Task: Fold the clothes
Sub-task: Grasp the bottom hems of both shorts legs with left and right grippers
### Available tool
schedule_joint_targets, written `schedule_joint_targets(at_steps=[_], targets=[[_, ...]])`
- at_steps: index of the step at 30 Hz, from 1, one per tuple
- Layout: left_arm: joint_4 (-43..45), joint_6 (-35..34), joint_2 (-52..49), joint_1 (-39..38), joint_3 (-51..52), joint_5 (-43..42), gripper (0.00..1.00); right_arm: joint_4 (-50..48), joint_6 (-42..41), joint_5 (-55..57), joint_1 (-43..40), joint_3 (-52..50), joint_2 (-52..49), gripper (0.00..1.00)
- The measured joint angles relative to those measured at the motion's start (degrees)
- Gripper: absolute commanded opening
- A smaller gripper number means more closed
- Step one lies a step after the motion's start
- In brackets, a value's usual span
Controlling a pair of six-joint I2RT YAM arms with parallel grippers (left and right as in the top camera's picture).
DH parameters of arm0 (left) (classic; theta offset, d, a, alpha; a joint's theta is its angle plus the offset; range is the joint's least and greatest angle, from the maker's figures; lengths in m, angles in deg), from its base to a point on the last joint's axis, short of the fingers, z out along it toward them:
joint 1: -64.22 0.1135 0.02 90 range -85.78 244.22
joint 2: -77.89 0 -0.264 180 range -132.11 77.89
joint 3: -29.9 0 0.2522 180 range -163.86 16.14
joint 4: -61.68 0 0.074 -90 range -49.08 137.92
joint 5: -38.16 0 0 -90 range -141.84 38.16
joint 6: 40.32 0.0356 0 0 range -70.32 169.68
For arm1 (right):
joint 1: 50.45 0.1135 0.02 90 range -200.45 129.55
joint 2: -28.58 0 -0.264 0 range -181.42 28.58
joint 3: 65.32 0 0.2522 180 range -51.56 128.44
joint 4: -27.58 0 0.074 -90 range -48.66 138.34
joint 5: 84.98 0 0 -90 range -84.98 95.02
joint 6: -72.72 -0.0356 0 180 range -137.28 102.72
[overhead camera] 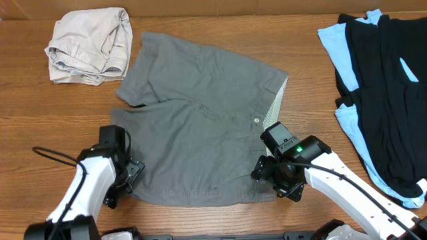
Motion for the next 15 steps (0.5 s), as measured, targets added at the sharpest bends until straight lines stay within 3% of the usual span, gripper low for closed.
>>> schedule_joint_targets(at_steps=[2,6,8,15], targets=[[3.6,0.1,1.1,0.0,1.6,-0.2,0.75,-0.1,0.0,0.0,0.0,0.0,0.0,0.86],[9.3,0.1,2.2,-0.1,3.8,-0.3,0.22,0.0,0.0,0.0,0.0,0.0,0.0,0.80],[10.2,0.3,2.2,-0.1,3.9,0.3,0.04,0.0,-0.4,0.0,0.0,0.0,0.0,0.75],[11.0,0.3,2.2,-0.1,4.0,0.2,0.04,-1.6,-1.9,0.0,2.9,0.0,0.0,0.72]])
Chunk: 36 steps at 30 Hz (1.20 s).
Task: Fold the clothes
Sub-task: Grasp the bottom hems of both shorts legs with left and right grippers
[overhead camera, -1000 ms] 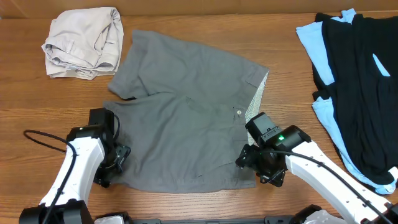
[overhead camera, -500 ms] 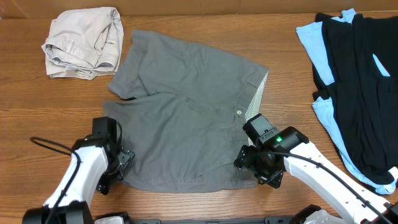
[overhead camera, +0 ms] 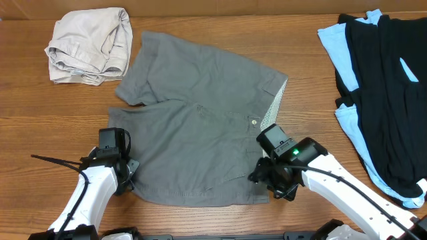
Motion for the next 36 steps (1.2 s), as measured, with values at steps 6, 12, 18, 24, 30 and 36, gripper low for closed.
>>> schedule_joint_targets(at_steps=[6,12,18,24,30,36], targets=[[0.0,0.0,0.0,0.0,0.0,0.0,0.04,-4.3,-4.2,-0.3,4.3,-4.2,0.0,0.72],[0.0,0.0,0.0,0.0,0.0,0.0,0.04,-7.5,-7.1,-1.9,4.6,-10.6,0.0,0.72],[0.0,0.0,0.0,0.0,0.0,0.0,0.04,-10.6,-8.0,-3.0,4.6,-11.7,0.0,0.63],[0.1,0.0,0.0,0.0,0.0,-0.2,0.04,-11.8,-8.1,-3.3,4.6,-11.8,-0.1,0.44],[0.1,0.0,0.1,0.4,0.0,-1.4,0.04,-13.3,-7.9,-3.7,4.6,-11.8,-2.6,0.17],[0.0,2.5,0.1,0.5,-0.1,-2.5,0.04,-12.6,-8.0,-4.5,4.5,-11.4,-4.5,0.04]])
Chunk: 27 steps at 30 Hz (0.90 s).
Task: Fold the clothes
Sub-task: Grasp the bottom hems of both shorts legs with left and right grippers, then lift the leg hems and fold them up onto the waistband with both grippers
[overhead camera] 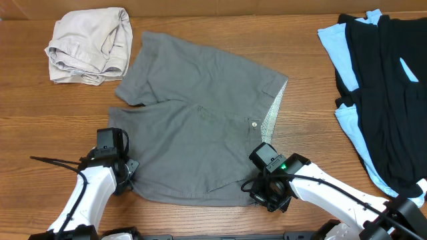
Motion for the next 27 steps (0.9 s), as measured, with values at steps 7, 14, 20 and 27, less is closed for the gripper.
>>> schedule_joint_targets(at_steps=[7,14,20,27], targets=[[-5.7,10.5,-1.6,0.2,-3.3,-11.7,0.04,8.1,1.7,0.9,-7.3,0.5,4.8,0.04],[-18.6,16.8,-2.8,0.1,-17.3,-17.6,0.04,17.2,9.0,1.8,-18.9,9.1,17.8,0.04],[-28.2,22.9,-2.8,-0.7,-31.8,-21.2,0.04,27.9,13.6,3.5,-26.6,18.4,24.0,0.04],[-39.9,27.6,-2.7,-1.1,-45.4,-24.6,0.04,39.6,15.8,5.4,-28.5,30.4,24.5,0.04]])
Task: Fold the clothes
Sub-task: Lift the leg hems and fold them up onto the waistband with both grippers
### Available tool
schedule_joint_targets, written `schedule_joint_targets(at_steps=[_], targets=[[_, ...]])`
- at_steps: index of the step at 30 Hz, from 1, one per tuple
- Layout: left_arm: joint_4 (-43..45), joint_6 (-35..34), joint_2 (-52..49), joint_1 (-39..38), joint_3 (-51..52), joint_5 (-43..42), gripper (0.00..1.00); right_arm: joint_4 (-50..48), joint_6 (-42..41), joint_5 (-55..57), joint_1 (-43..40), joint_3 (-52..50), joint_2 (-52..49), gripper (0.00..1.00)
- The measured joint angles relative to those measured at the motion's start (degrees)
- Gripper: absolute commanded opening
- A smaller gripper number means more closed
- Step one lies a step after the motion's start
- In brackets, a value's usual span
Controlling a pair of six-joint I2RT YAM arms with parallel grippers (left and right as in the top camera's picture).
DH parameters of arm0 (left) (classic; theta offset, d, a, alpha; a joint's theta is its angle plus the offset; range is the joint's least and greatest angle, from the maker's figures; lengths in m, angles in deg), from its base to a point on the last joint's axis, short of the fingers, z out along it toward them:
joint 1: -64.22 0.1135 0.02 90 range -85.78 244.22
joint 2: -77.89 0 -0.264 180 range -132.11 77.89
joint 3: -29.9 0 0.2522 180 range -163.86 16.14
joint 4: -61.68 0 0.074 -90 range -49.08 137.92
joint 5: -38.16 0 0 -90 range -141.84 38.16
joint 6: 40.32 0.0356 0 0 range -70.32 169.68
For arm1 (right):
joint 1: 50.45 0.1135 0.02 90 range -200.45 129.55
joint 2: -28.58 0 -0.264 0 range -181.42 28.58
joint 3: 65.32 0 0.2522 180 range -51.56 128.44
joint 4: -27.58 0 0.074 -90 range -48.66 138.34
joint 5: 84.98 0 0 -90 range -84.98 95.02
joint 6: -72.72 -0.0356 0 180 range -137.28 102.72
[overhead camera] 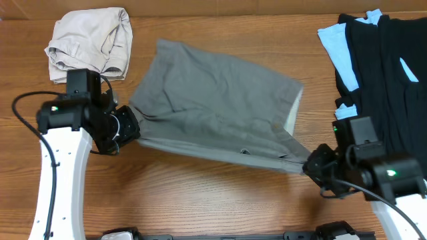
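Note:
The grey shorts are pulled into a taut band across the middle of the table in the overhead view. My left gripper is shut on their left corner, just below the beige bundle. My right gripper is shut on their right corner by the waistband, towards the near right. The near edge of the shorts runs as a straight line between the two grippers. The fingertips are hidden in the cloth.
A folded beige garment lies at the far left, close to my left arm. A pile of black and light blue clothes covers the right side, just beyond my right arm. Bare wooden table shows along the near edge.
Both grippers were at the near hem of the flat shorts. Now the left is farther back and left, the right farther right, and the shorts are stretched between them and shifted right.
The shorts lay spread flat with both grippers at their near corners. The grippers then closed in on the hem, the right one sliding left along it. Now each holds a corner and the shorts hang taut between them.

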Motion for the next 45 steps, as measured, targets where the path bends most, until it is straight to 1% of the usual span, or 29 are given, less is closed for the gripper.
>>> schedule_joint_targets(at_steps=[4,8,10,14,18,22,28,30,40,43,45], targets=[[-4.3,1.5,1.6,-0.2,-4.2,-0.9,0.04,4.6,0.9,1.1,0.0,6.4,0.3,0.04],[-4.4,2.1,5.5,-0.2,-6.2,-0.9,0.04,4.5,1.8,2.0,0.0,8.9,1.0,0.04],[-1.8,2.6,7.6,-0.2,-6.7,-0.9,0.05,3.5,2.2,2.1,0.0,9.0,0.2,0.04],[2.7,2.8,7.0,-0.3,-6.7,-1.0,0.04,1.2,2.8,2.7,0.0,9.0,-3.4,0.04],[6.0,2.8,3.6,-0.8,-6.5,-1.3,0.04,-0.6,3.1,3.8,0.0,9.0,-8.5,0.04],[10.6,3.0,-2.8,-3.2,-6.4,-0.3,0.04,-2.8,3.4,6.1,0.0,8.9,-13.3,0.04],[19.6,3.0,-12.8,-7.4,-6.3,1.7,0.04,-6.8,3.6,9.4,-1.1,7.2,-20.4,0.04],[23.3,3.0,-15.4,-8.4,-6.2,2.3,0.04,-9.9,4.2,10.4,-2.3,7.1,-23.0,0.04],[43.3,2.3,-23.9,-11.2,-5.7,2.1,0.05,-22.0,7.4,10.6,-8.1,7.1,-33.1,0.04],[49.2,1.7,-26.5,-12.3,-5.7,2.3,0.09,-25.3,8.3,10.7,-9.5,7.1,-35.7,0.04],[52.6,1.5,-28.4,-13.1,-5.7,2.5,0.09,-27.1,8.7,11.2,-10.0,7.1,-37.3,0.04]])
